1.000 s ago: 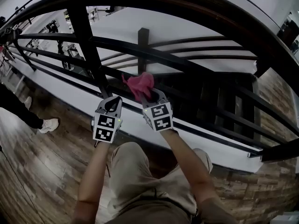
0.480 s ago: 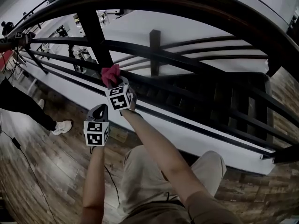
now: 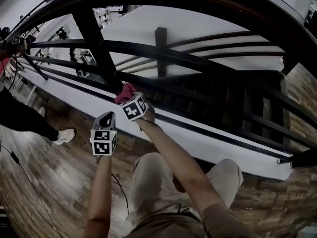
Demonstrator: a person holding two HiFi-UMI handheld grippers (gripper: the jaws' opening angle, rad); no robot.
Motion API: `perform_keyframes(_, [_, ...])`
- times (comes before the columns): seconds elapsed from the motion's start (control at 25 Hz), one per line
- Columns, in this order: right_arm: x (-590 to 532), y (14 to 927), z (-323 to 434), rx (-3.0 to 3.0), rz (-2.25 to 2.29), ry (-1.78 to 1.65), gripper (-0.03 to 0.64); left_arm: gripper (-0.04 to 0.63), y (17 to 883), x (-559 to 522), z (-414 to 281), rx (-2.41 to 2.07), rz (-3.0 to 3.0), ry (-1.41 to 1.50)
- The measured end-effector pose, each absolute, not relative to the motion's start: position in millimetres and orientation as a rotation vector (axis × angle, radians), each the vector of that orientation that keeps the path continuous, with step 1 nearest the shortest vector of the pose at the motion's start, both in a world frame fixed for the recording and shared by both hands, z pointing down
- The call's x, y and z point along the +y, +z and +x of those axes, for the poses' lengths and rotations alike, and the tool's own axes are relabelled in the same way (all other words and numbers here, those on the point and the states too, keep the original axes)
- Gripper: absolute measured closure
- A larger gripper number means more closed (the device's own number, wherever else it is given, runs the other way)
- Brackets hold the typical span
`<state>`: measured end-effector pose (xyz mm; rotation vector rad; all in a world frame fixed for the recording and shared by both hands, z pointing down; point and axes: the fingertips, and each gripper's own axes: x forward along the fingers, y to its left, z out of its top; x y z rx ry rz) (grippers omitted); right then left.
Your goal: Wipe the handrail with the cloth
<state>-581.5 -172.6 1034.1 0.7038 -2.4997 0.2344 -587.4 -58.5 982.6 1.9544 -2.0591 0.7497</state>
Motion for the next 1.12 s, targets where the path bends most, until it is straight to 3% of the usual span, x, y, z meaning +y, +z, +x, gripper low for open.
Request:
perform_keyframes(0.56, [-197.0,1070.6,-576.6,-2.387,0.780,0.301,0.546,0.578,997.2,-67.5,-560.1,-2.025,1.930,0.832])
perform_keyframes(1.12, [-195.0,1060.0,-344.8,-2.363,0.842,0.312,0.546,0.578,984.4,-114.5,-408.0,-1.814,2.224,0.889])
